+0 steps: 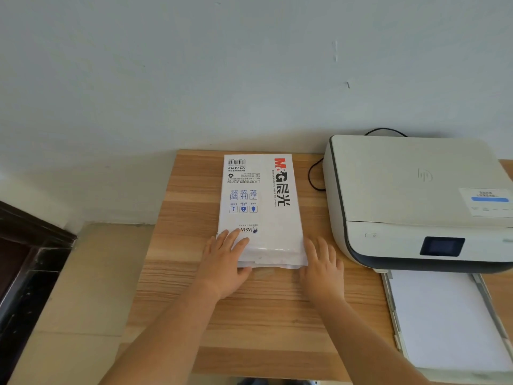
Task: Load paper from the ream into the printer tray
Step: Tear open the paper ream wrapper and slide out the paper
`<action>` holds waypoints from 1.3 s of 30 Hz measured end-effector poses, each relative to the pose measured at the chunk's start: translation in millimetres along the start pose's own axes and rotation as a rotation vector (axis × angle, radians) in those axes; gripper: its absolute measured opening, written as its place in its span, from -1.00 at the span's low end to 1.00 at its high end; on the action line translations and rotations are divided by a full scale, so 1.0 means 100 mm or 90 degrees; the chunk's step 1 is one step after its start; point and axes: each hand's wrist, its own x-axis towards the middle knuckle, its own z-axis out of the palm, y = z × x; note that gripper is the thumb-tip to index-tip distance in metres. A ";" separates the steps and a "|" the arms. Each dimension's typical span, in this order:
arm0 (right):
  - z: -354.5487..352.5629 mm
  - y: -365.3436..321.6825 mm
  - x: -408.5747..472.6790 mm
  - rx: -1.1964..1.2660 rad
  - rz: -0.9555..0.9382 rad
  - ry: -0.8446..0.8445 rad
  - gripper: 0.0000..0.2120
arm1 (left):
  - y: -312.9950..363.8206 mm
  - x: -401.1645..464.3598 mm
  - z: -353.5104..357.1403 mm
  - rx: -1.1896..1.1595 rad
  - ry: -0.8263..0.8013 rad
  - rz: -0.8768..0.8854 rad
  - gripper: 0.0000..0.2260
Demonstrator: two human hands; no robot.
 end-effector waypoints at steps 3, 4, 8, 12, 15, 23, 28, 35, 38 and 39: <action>0.00 0.00 0.01 -0.061 -0.035 0.000 -0.34 | -0.03 -0.02 0.01 -0.011 0.013 -0.008 -0.42; 0.00 0.00 0.01 -0.080 -0.047 0.000 -0.31 | -0.04 -0.03 0.01 -0.012 0.011 -0.014 -0.42; 0.01 -0.01 0.05 -0.142 -0.082 0.005 -0.28 | -0.12 -0.08 0.02 -0.005 -0.006 -0.030 -0.42; 0.00 -0.06 0.08 -0.152 -0.113 0.018 -0.33 | -0.18 -0.11 0.02 -0.015 -0.006 -0.048 -0.43; 0.01 -0.08 0.12 -0.139 -0.128 0.036 -0.34 | -0.19 -0.11 0.00 -0.017 -0.001 -0.046 -0.43; -0.04 0.03 0.09 -0.033 -0.111 0.095 -0.49 | -0.17 -0.13 -0.08 -0.018 0.128 0.026 -0.53; -0.06 0.04 0.07 0.044 -0.051 0.095 -0.48 | -0.19 -0.20 -0.02 0.051 0.208 0.148 -0.78; -0.06 -0.01 0.10 0.104 -0.031 0.066 -0.47 | -0.11 -0.12 -0.01 0.148 0.166 0.129 -0.81; -0.04 -0.03 0.08 0.125 -0.018 0.062 -0.48 | -0.10 0.02 -0.04 0.162 0.139 0.091 -0.83; -0.04 -0.03 0.09 0.130 -0.015 0.061 -0.48 | -0.09 0.08 -0.05 0.159 0.128 0.082 -0.85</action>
